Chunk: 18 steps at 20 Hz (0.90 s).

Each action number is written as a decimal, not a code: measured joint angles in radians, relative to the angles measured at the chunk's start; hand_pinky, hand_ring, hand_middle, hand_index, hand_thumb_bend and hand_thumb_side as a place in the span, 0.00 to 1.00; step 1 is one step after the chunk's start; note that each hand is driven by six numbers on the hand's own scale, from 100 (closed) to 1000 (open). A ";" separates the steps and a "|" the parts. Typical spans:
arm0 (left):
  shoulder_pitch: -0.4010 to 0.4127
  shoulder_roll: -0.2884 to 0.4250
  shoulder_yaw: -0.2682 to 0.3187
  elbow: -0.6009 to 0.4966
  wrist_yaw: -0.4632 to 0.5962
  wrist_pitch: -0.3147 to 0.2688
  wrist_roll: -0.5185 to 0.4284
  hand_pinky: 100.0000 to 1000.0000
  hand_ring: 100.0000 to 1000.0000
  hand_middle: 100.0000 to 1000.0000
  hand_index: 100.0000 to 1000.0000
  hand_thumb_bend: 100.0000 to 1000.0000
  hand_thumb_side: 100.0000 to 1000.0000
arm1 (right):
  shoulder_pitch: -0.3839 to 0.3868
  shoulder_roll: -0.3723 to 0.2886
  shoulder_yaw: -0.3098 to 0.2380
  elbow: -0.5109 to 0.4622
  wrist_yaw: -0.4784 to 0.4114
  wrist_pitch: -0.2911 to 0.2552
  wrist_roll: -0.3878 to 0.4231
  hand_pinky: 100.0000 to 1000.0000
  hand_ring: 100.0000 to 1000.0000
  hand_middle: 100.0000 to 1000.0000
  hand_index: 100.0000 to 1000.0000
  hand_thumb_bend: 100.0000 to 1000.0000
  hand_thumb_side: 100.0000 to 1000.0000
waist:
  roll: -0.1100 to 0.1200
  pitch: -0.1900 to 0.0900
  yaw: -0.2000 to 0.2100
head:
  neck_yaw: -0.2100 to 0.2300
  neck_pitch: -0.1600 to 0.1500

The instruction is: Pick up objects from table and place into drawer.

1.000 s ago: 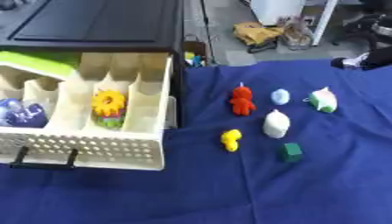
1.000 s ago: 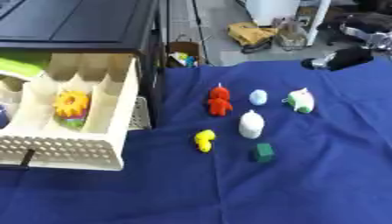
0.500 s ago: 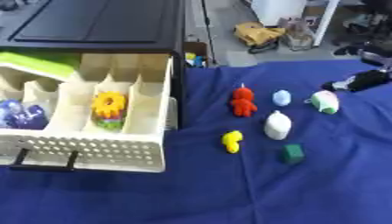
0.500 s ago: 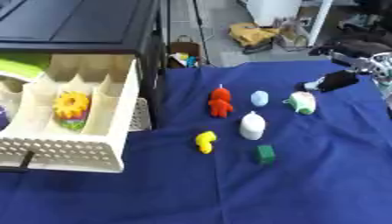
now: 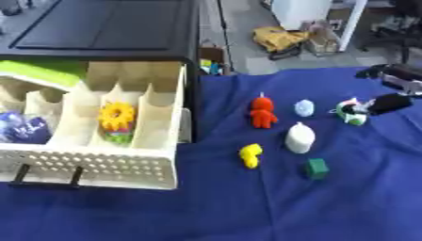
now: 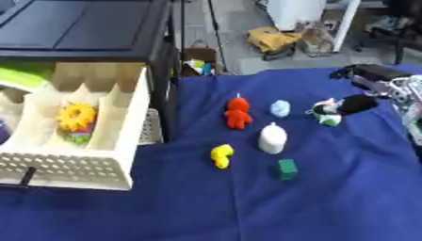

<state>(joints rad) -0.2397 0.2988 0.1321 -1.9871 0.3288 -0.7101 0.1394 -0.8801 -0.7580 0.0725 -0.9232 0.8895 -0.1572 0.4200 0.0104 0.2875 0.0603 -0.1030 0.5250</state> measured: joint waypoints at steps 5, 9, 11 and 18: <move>-0.001 -0.001 0.000 0.000 -0.002 0.000 0.000 0.57 0.74 0.74 0.88 0.31 1.00 | -0.010 0.012 -0.006 0.040 0.019 0.010 -0.026 0.81 0.92 0.89 0.95 0.51 0.62 | 0.000 0.005 0.001 | -0.002 0.000; -0.005 -0.002 -0.001 0.000 -0.005 0.001 -0.001 0.57 0.74 0.74 0.88 0.31 1.00 | -0.018 0.019 -0.012 0.075 0.035 0.017 -0.037 0.81 0.92 0.89 0.95 0.50 0.60 | 0.000 0.012 0.004 | -0.002 -0.008; -0.006 -0.008 -0.001 0.000 -0.006 0.002 -0.002 0.57 0.74 0.74 0.88 0.31 1.00 | -0.018 0.023 -0.016 0.093 0.043 0.021 -0.044 0.81 0.92 0.89 0.95 0.50 0.60 | 0.002 0.017 0.008 | -0.002 -0.010; -0.006 -0.018 -0.006 0.000 -0.014 0.002 -0.003 0.57 0.74 0.74 0.89 0.31 1.00 | -0.034 0.032 -0.037 0.148 0.063 0.042 -0.081 0.80 0.92 0.88 0.94 0.47 0.63 | 0.007 0.031 0.011 | -0.009 -0.018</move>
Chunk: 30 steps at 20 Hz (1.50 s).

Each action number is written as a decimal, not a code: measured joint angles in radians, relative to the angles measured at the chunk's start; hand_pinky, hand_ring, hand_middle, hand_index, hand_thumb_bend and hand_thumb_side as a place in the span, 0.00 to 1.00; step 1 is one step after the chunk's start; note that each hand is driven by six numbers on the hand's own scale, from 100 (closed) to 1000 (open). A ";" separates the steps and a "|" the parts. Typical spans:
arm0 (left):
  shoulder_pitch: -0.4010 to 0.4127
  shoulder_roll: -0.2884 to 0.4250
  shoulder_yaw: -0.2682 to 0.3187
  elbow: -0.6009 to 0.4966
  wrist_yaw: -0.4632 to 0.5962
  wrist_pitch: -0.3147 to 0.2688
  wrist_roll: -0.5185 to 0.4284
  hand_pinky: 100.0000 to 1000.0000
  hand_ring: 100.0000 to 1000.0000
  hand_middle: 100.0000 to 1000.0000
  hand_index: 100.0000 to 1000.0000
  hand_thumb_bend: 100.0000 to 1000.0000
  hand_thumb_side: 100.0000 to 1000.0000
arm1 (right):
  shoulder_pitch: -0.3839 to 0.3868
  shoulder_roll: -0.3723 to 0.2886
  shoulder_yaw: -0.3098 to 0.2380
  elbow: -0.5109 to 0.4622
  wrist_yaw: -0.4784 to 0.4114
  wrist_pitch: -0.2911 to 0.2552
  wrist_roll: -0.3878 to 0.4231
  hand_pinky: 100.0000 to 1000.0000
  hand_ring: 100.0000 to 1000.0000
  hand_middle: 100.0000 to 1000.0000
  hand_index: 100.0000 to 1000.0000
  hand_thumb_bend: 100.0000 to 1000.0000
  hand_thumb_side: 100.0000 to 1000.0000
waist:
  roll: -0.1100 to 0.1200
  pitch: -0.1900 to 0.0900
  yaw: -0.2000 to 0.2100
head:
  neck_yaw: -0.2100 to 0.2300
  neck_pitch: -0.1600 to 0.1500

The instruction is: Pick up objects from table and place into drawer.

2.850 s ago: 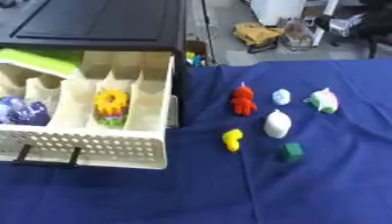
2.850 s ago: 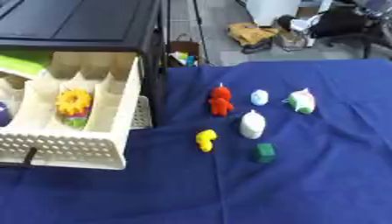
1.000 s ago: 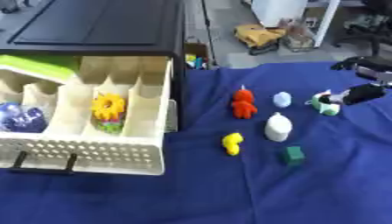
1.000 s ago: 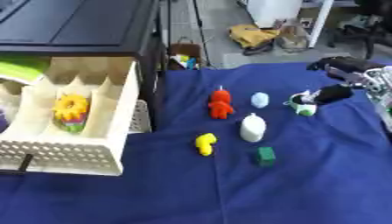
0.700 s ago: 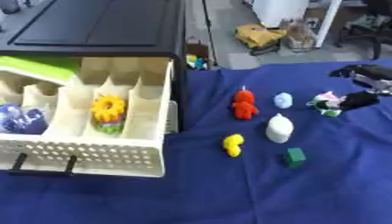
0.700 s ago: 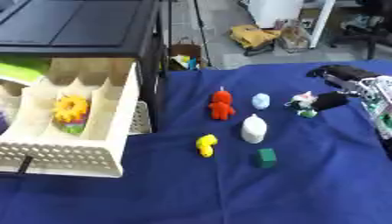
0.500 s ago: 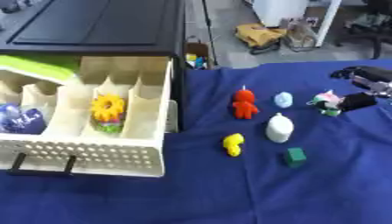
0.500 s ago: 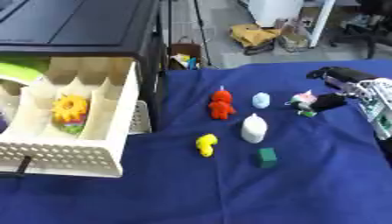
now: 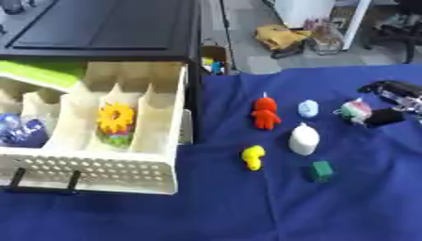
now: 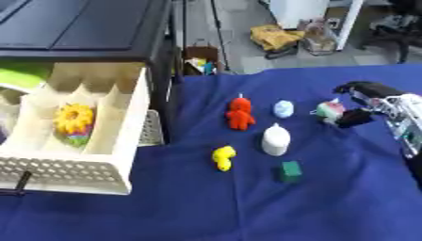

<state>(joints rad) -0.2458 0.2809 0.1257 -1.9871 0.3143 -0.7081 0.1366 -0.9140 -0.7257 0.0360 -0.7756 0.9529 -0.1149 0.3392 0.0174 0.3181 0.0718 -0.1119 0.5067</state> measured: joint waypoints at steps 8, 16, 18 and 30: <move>0.000 -0.009 -0.003 0.000 -0.011 -0.003 -0.004 0.57 0.74 0.74 0.89 0.31 1.00 | -0.011 0.003 -0.021 0.048 0.004 0.032 -0.040 0.79 0.91 0.87 0.93 0.40 0.66 | 0.006 0.015 0.006 | -0.008 -0.014; 0.000 -0.012 -0.006 0.000 -0.017 -0.003 -0.006 0.57 0.74 0.74 0.89 0.31 1.00 | -0.019 0.008 -0.024 0.057 0.004 0.042 -0.061 0.78 0.90 0.84 0.90 0.34 0.65 | 0.007 0.021 0.010 | -0.015 -0.017; 0.000 -0.016 -0.006 0.000 -0.017 -0.002 -0.006 0.57 0.74 0.74 0.89 0.31 1.00 | -0.020 0.009 -0.024 0.059 0.004 0.041 -0.063 0.78 0.89 0.82 0.88 0.34 0.64 | 0.007 0.021 0.010 | -0.015 -0.017; 0.000 -0.017 -0.006 0.000 -0.017 -0.004 -0.008 0.57 0.74 0.74 0.89 0.31 1.00 | -0.021 0.014 -0.017 0.050 0.003 0.031 -0.080 0.75 0.86 0.70 0.76 0.13 0.58 | 0.009 0.021 0.008 | -0.015 -0.017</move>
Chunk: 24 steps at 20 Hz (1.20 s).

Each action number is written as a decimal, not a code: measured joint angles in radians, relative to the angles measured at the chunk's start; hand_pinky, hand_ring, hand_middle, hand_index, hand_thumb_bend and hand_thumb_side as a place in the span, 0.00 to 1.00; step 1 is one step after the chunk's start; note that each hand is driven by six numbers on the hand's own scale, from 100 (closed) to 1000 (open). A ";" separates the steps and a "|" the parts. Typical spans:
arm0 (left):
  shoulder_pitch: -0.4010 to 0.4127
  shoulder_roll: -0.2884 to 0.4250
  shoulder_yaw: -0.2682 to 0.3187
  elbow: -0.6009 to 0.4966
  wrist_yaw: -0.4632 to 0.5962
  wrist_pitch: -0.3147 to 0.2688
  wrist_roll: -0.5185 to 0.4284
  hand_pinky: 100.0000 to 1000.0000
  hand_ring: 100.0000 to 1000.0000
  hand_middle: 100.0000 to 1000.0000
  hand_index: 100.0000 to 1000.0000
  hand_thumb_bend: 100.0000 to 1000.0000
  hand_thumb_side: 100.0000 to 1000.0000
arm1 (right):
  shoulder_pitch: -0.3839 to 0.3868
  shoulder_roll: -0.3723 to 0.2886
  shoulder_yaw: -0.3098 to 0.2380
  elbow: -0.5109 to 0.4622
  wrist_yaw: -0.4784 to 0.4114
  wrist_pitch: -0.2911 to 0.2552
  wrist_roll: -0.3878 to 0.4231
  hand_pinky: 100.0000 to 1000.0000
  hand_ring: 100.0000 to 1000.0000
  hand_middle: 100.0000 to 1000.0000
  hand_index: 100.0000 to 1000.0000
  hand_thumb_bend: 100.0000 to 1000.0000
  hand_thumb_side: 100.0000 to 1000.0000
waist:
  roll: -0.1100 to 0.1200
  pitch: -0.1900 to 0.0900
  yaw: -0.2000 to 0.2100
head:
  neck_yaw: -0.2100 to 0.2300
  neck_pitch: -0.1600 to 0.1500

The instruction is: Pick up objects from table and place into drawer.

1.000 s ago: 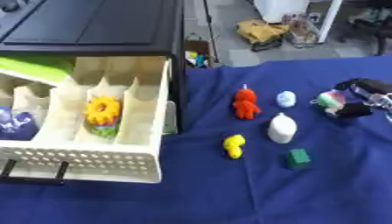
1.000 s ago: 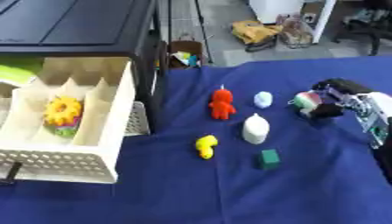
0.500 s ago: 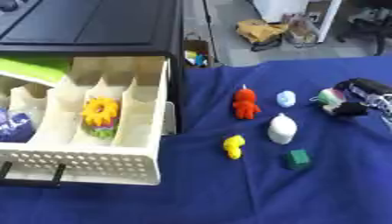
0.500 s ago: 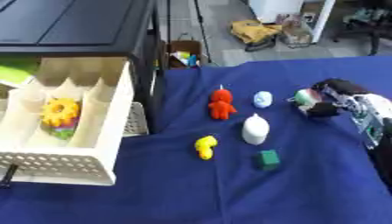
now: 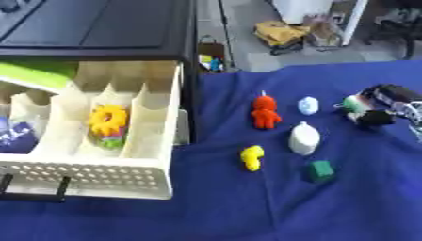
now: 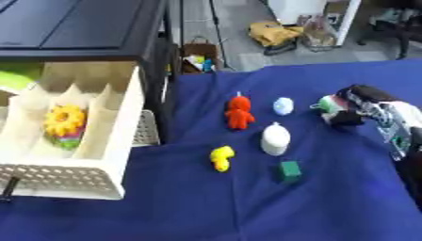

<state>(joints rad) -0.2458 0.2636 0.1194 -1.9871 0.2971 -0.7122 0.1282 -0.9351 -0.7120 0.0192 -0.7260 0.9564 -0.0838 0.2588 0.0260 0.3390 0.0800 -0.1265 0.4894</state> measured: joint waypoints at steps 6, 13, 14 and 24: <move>0.000 0.000 0.000 0.000 0.000 0.000 0.000 0.57 0.74 0.74 0.89 0.31 1.00 | 0.011 -0.001 0.018 -0.046 -0.029 -0.009 0.011 0.75 0.85 0.70 0.76 0.00 0.49 | 0.000 0.000 -0.005 | 0.002 0.000; 0.000 0.001 0.000 0.000 0.002 0.000 0.000 0.57 0.74 0.74 0.89 0.31 1.00 | 0.013 -0.006 0.038 -0.123 -0.083 0.000 0.027 0.74 0.85 0.69 0.75 0.00 0.34 | -0.004 -0.003 -0.007 | 0.005 0.000; 0.000 0.001 0.000 0.000 0.002 0.000 0.000 0.57 0.74 0.74 0.89 0.31 1.00 | 0.013 -0.007 0.041 -0.132 -0.086 0.001 0.028 0.74 0.85 0.69 0.75 0.00 0.31 | -0.004 -0.005 -0.008 | 0.005 0.000; 0.000 0.001 0.000 0.000 0.006 0.002 -0.001 0.57 0.74 0.74 0.89 0.31 1.00 | 0.025 -0.033 0.055 -0.245 -0.076 0.025 -0.022 0.73 0.83 0.65 0.71 0.00 0.25 | -0.009 -0.009 -0.012 | 0.009 0.000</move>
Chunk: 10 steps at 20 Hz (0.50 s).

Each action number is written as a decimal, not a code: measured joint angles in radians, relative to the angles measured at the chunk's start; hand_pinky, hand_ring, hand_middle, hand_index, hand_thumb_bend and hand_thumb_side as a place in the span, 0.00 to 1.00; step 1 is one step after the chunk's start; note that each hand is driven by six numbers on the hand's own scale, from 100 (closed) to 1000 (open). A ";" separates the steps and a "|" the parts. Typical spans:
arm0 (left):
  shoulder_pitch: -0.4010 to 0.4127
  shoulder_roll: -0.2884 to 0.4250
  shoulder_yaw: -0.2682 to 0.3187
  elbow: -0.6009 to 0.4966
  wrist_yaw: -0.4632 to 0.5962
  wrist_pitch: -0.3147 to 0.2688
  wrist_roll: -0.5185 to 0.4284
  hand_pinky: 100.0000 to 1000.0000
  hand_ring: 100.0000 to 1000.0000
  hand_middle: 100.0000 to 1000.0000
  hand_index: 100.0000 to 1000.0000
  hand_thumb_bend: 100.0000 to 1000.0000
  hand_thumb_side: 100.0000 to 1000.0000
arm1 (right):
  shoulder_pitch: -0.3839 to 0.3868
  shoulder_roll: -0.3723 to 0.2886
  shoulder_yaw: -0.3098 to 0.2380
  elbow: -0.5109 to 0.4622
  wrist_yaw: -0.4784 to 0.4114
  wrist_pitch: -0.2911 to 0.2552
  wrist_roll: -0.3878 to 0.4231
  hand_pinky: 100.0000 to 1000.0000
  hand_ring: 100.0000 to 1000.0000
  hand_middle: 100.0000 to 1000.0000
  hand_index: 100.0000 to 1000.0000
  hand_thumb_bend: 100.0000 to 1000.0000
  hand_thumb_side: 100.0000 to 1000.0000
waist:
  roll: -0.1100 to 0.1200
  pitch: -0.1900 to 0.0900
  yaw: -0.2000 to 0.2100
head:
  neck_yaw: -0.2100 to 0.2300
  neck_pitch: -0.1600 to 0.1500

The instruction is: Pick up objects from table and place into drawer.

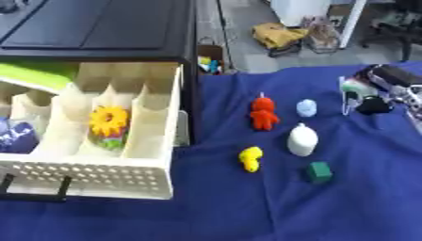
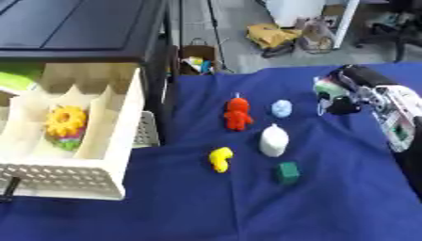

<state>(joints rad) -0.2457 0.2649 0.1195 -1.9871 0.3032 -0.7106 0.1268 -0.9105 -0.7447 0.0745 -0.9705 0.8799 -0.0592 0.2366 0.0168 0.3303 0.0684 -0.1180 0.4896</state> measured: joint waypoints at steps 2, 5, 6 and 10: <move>0.000 0.000 0.000 0.000 0.000 0.000 0.000 0.57 0.74 0.74 0.89 0.31 1.00 | 0.006 -0.010 0.000 -0.042 0.006 0.005 -0.024 0.73 0.83 0.65 0.71 0.00 0.24 | 0.000 -0.001 0.000 | 0.000 0.000; 0.000 0.001 0.000 0.000 0.002 0.000 0.000 0.57 0.74 0.74 0.89 0.31 1.00 | 0.015 -0.029 0.002 -0.122 0.005 0.014 -0.059 0.72 0.83 0.64 0.70 0.00 0.24 | -0.002 -0.004 -0.002 | 0.001 0.000; 0.000 0.003 0.000 0.000 0.003 0.000 0.000 0.57 0.74 0.74 0.89 0.31 1.00 | 0.015 -0.038 0.004 -0.154 0.001 0.018 -0.068 0.72 0.83 0.64 0.70 0.00 0.24 | -0.003 -0.005 -0.003 | 0.001 0.000; 0.000 0.008 0.000 0.000 0.005 0.001 0.001 0.57 0.74 0.74 0.88 0.31 1.00 | 0.023 -0.067 0.012 -0.289 -0.033 0.036 -0.093 0.71 0.83 0.64 0.70 0.00 0.25 | -0.008 -0.014 -0.006 | 0.003 0.001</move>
<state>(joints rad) -0.2453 0.2733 0.1197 -1.9871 0.3081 -0.7097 0.1274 -0.8875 -0.8114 0.0870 -1.2591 0.8466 -0.0236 0.1441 0.0089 0.3164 0.0624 -0.1148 0.4905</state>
